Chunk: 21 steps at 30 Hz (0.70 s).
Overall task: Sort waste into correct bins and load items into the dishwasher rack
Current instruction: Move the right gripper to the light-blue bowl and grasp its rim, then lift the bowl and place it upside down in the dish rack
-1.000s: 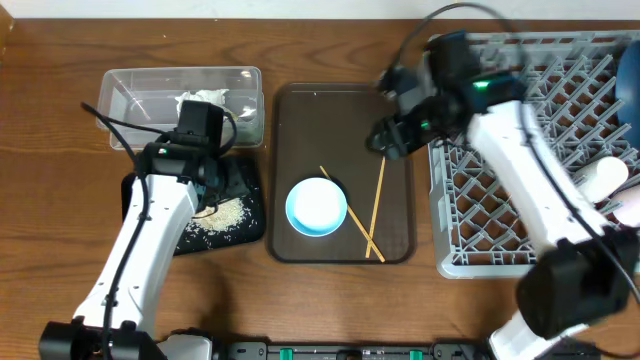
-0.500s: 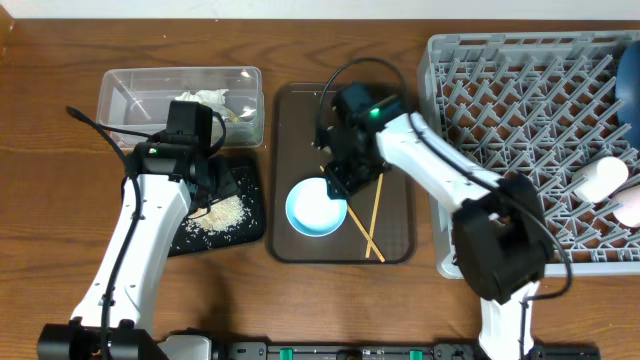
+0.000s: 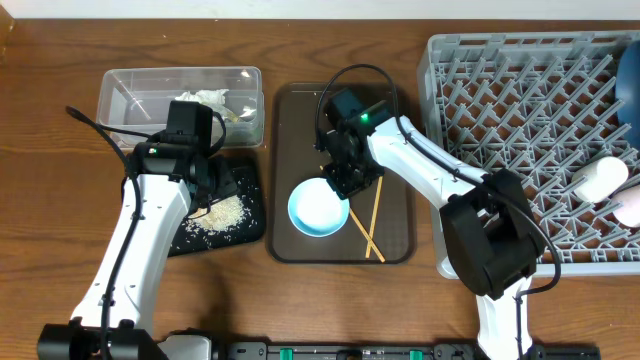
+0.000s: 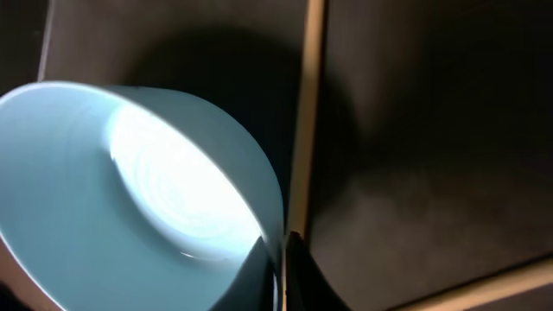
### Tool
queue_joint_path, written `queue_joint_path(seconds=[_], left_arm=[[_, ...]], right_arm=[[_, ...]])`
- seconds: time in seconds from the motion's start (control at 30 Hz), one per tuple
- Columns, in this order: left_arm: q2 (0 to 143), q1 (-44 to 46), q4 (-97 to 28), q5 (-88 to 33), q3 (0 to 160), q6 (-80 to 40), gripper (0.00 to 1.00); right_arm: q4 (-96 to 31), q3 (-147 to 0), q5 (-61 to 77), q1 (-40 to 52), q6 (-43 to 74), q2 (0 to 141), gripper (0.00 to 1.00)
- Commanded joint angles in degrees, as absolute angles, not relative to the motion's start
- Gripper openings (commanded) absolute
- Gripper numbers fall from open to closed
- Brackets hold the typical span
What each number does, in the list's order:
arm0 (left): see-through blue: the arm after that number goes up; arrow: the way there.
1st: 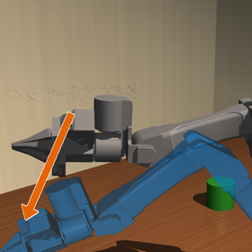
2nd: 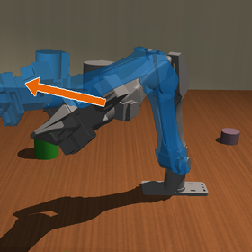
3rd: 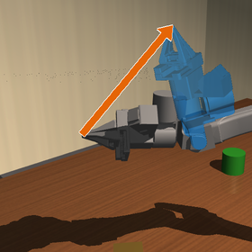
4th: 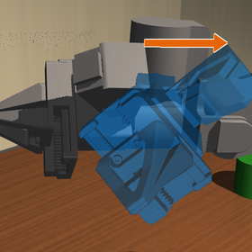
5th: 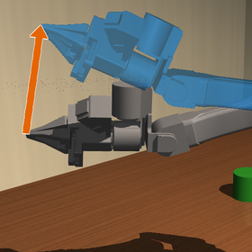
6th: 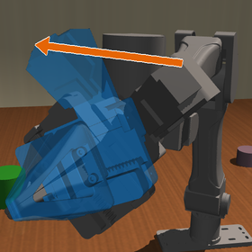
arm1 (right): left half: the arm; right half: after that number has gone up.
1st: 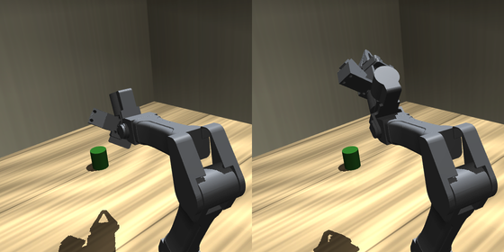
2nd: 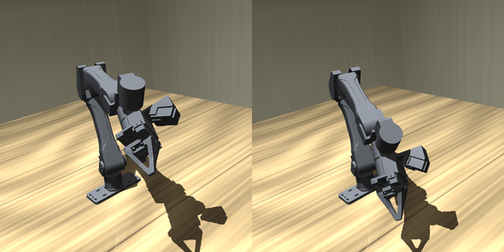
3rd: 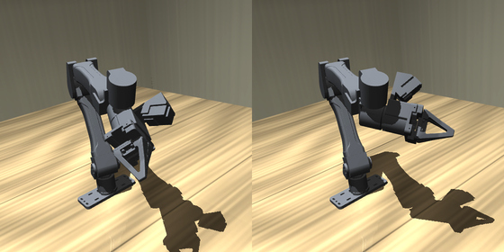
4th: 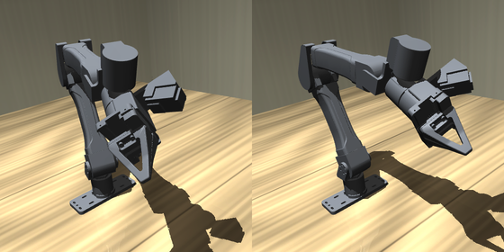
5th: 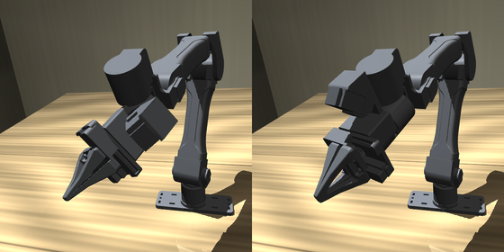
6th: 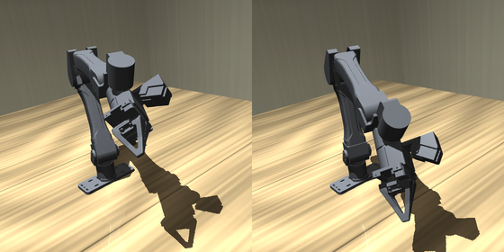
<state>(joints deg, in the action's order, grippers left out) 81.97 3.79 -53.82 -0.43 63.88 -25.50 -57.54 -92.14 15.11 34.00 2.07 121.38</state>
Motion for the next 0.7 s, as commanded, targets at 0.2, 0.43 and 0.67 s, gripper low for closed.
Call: queue_joint_path(seconds=[0.2, 0.43, 0.67], left_arm=[[82.0, 3.6, -54.2, 0.7, 64.0, -25.6, 0.59], [82.0, 3.6, -54.2, 0.7, 64.0, -25.6, 0.59], [82.0, 3.6, -54.1, 0.7, 64.0, -25.6, 0.59]], right_arm=[[-57.3, -93.9, 13.2, 31.8, 2.0, 118.0, 0.01], [-53.0, -96.8, 4.4, 23.5, 0.8, 108.0, 0.01], [-47.2, -96.8, -17.6, 14.3, -4.2, 101.1, 0.01]])
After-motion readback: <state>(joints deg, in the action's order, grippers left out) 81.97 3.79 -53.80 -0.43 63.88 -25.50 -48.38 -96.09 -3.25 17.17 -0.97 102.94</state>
